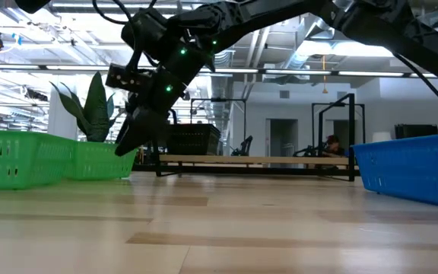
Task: Stack baskets on shelf by color
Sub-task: Put the top green basket on the shelf
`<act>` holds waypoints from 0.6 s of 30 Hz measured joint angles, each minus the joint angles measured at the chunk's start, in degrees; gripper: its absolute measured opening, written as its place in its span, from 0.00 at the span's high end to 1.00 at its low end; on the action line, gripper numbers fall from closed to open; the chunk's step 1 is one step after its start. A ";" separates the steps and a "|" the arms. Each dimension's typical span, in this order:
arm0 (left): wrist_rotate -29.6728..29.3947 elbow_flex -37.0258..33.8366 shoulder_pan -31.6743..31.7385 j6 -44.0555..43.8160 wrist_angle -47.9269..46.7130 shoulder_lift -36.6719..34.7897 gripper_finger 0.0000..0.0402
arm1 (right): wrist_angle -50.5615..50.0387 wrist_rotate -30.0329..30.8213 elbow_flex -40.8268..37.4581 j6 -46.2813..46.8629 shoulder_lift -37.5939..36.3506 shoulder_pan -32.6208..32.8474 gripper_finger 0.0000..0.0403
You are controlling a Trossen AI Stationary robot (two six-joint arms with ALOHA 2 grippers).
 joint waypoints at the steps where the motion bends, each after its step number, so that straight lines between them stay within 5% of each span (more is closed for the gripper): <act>1: 0.00 0.00 -0.01 0.00 0.00 0.00 0.58 | -0.26 -0.01 -0.02 0.00 0.00 0.04 0.53; 18: 0.13 0.00 0.00 0.24 0.00 0.00 0.58 | -2.60 -0.07 0.00 1.49 0.00 -0.05 0.88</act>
